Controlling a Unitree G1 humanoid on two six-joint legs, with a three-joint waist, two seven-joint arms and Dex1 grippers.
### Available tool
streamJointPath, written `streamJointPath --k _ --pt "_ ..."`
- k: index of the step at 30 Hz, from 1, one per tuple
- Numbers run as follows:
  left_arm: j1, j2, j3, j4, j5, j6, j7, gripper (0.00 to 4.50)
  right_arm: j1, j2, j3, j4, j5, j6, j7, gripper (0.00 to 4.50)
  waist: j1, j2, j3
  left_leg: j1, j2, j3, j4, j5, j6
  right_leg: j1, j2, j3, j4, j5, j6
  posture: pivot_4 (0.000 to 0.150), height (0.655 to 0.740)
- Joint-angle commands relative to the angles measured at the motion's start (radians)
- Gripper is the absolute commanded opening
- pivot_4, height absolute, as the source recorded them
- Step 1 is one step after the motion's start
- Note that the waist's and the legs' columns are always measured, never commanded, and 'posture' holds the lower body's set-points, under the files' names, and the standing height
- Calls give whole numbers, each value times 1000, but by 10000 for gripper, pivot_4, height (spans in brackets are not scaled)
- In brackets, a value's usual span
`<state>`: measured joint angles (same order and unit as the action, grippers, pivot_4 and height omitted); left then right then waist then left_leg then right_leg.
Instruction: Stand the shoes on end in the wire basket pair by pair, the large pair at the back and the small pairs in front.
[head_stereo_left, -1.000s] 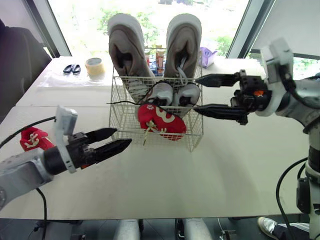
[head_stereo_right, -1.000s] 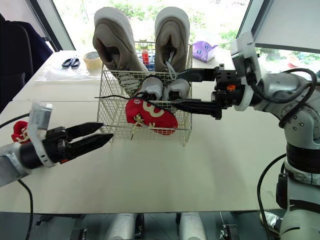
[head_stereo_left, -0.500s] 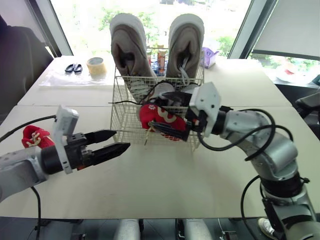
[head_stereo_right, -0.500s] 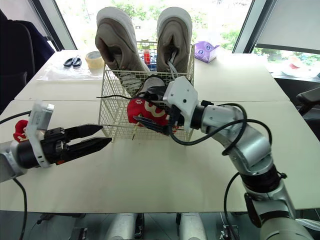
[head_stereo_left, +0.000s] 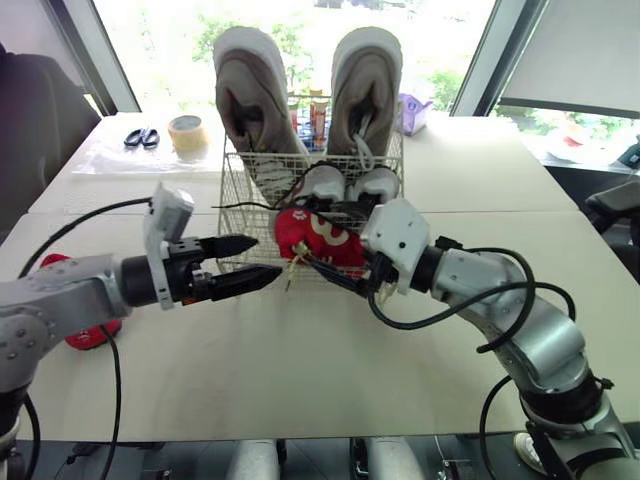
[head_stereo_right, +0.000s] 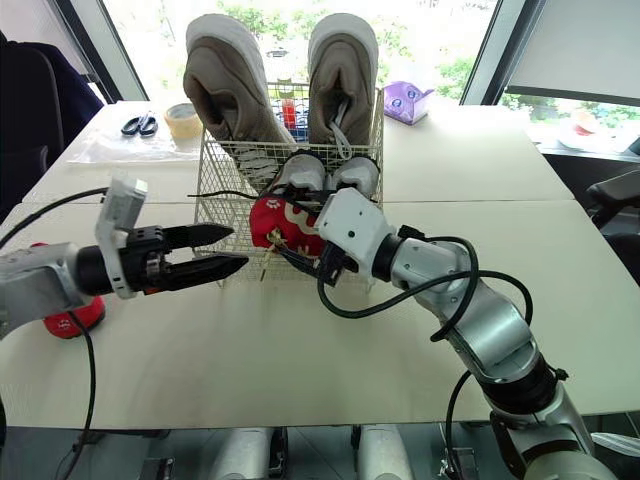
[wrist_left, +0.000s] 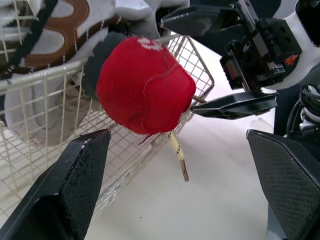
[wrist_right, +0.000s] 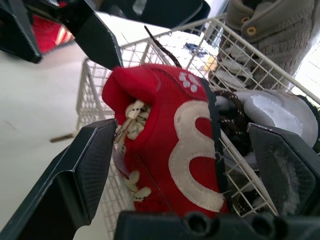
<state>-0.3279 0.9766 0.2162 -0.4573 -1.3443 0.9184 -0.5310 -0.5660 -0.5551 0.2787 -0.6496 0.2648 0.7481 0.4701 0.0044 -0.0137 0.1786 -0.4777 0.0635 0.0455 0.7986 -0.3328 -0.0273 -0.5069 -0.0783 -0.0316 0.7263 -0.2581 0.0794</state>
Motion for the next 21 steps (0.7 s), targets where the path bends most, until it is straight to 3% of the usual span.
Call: streamJointPath --k 1,5,7,10,15,21 --pt "-12 7 21 -7 23 8 -29 44745 -16 20 39 -11 -84 -23 -41 45000 0 0 0 0 0 0 0 0 0 0 0 0 0 0 0 1500 6552" --pt "-25 13 28 -4 28 28 -47 44745 3 46 30 -20 -111 -14 -59 45000 1 0 0 0 0 0 0 0 0 0 0 0 0 0 0 1500 6552" --pt "-39 31 27 13 48 36 -79 45000 4 63 31 -19 -143 -20 -87 39419 3 0 0 0 0 0 0 0 0 0 0 0 0 0 0 1500 6552" --pt "-52 37 4 35 106 32 -125 45000 13 96 44 -32 -177 -10 -125 27109 4 0 0 0 0 0 0 0 0 0 0 0 0 0 0 1500 6552" --pt "-82 3 -30 48 157 34 -149 45000 43 106 45 -65 -209 21 -140 2348 7 -1 0 0 0 0 1 0 0 1 0 0 0 0 0 1500 6552" --pt "-117 -36 -85 73 223 31 -203 45000 106 141 20 -151 -267 66 -217 2348 9 -1 0 0 0 0 2 0 0 1 0 0 1 0 0 1500 6552"
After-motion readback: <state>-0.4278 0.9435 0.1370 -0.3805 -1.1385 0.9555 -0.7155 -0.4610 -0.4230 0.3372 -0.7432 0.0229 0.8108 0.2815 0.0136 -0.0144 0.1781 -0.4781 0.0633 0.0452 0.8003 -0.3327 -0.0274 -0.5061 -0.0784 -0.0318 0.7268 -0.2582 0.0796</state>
